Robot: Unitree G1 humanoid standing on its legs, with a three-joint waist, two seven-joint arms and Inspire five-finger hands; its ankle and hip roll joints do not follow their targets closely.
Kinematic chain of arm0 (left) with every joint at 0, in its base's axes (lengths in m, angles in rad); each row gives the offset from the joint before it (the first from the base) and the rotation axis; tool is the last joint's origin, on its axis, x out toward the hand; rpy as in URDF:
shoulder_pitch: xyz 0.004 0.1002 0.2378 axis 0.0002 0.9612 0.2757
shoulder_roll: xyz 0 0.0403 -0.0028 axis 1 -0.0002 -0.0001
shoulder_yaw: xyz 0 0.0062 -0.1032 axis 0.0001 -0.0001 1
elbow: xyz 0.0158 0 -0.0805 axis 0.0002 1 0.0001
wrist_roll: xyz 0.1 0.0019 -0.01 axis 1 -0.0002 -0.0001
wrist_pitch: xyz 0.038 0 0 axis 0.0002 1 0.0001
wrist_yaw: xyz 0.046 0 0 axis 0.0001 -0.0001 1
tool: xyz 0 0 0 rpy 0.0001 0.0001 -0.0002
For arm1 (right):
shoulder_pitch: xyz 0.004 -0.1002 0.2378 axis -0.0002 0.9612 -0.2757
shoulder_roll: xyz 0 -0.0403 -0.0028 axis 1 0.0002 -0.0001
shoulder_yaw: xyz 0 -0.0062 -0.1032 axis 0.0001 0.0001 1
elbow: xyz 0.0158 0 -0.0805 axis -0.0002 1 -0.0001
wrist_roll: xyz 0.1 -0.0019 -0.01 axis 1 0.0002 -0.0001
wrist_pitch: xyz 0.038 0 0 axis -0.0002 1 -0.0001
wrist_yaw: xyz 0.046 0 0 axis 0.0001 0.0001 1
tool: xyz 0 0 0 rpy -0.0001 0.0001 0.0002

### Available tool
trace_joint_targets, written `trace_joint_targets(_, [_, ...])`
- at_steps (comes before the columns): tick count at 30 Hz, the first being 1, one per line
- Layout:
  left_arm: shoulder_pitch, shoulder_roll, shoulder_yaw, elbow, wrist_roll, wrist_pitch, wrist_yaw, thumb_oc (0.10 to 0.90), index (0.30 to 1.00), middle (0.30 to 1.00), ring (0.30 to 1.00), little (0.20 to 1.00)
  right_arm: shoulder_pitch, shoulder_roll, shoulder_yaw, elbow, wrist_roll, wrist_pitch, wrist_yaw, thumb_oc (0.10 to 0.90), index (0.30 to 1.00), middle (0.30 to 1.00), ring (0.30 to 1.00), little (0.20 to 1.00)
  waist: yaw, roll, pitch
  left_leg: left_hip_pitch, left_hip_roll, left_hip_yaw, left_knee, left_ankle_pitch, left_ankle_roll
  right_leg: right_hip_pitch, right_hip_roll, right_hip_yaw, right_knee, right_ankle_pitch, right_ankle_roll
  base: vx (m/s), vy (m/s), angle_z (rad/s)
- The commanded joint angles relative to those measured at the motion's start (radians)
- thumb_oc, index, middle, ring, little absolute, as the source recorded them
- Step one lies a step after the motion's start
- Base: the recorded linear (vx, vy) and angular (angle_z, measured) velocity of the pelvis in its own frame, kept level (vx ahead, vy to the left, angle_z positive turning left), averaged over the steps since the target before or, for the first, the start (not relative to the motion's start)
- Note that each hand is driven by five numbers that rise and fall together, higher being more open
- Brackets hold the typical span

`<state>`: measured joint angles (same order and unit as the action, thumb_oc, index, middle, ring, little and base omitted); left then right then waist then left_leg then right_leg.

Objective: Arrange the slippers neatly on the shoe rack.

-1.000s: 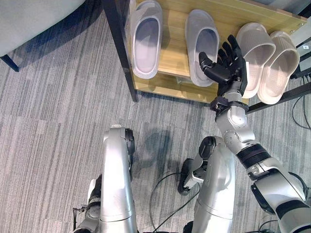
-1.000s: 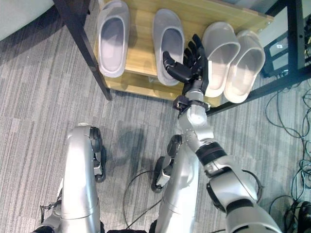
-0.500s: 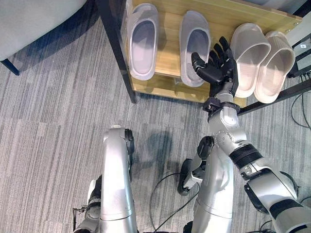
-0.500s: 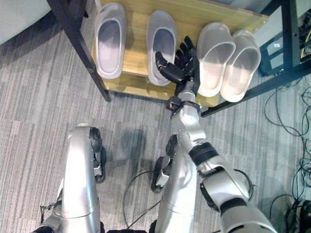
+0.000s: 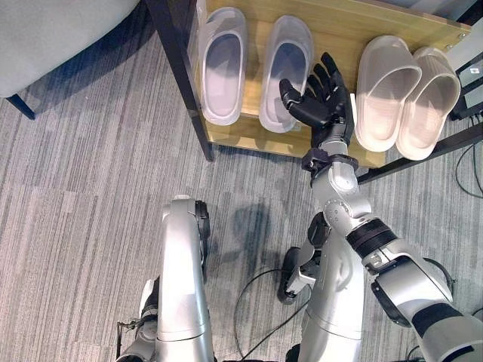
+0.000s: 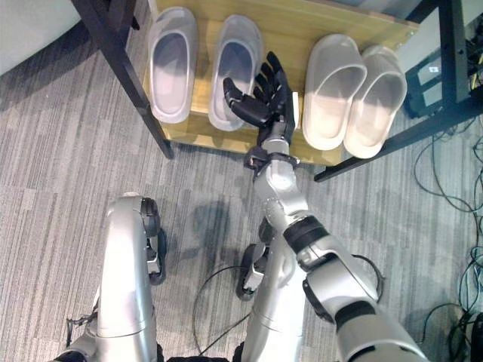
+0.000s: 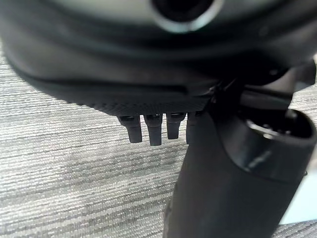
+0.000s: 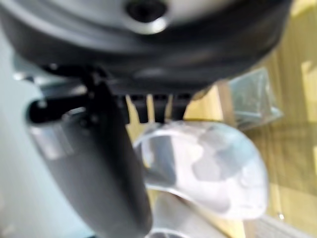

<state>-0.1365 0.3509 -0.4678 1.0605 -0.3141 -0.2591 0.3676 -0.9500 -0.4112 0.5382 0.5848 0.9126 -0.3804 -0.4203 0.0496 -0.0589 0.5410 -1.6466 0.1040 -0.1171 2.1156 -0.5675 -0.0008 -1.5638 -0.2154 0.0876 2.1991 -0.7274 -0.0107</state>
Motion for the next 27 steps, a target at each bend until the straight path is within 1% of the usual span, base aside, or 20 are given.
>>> trace_joint_targets(1, [0.028,-0.012,-0.099,0.010,0.007,-0.020,0.037,0.800,0.900,0.900,0.900,0.900,-0.203,0.024,0.017,-0.046,-0.066,-0.043,0.006,0.800,0.900,0.900,0.900,0.900,0.070,0.020,-0.021,0.077,-0.046,-0.031,-0.006,-0.185,0.085,-0.006,0.007,0.098,-0.048,0.037,-0.116,0.00,0.000,0.00])
trace_joint_targets(4, [0.028,-0.015,-0.100,0.012,0.005,-0.018,0.041,0.800,0.900,0.900,0.900,0.900,-0.199,0.025,0.002,-0.038,-0.078,-0.044,-0.019,0.800,0.900,0.900,0.900,0.900,0.068,0.017,-0.021,0.077,-0.046,-0.029,-0.008,-0.185,0.086,-0.006,0.007,0.099,-0.050,0.037,-0.117,0.00,0.000,0.00])
trace_joint_targets(11, [0.030,-0.017,-0.095,0.027,0.012,-0.014,0.047,0.800,0.900,0.900,0.900,0.900,-0.190,0.020,-0.005,-0.032,-0.080,-0.044,-0.028,0.800,0.900,0.900,0.900,0.900,0.066,0.016,-0.021,0.077,-0.048,-0.029,-0.008,-0.187,0.087,-0.006,0.008,0.096,-0.052,0.039,-0.117,0.00,0.000,0.00])
trace_joint_targets(16, [0.027,-0.016,-0.099,0.029,0.011,-0.016,0.047,0.800,0.900,0.900,0.900,0.900,-0.223,0.047,-0.004,-0.015,-0.076,-0.048,-0.031,0.800,0.900,0.900,0.900,0.900,0.071,0.024,-0.021,0.077,-0.049,-0.029,-0.005,-0.186,0.086,-0.006,0.012,0.099,-0.048,0.041,-0.115,0.00,0.000,0.00])
trace_joint_targets(27, [0.027,-0.012,-0.104,0.029,0.014,-0.019,0.047,0.800,0.900,0.900,0.900,0.900,-0.254,0.067,0.020,-0.009,-0.078,-0.048,-0.017,0.800,0.900,0.900,0.900,0.900,0.079,0.023,-0.021,0.077,-0.050,-0.029,-0.006,-0.185,0.083,-0.006,0.010,0.098,-0.045,0.039,-0.116,0.00,0.000,0.00])
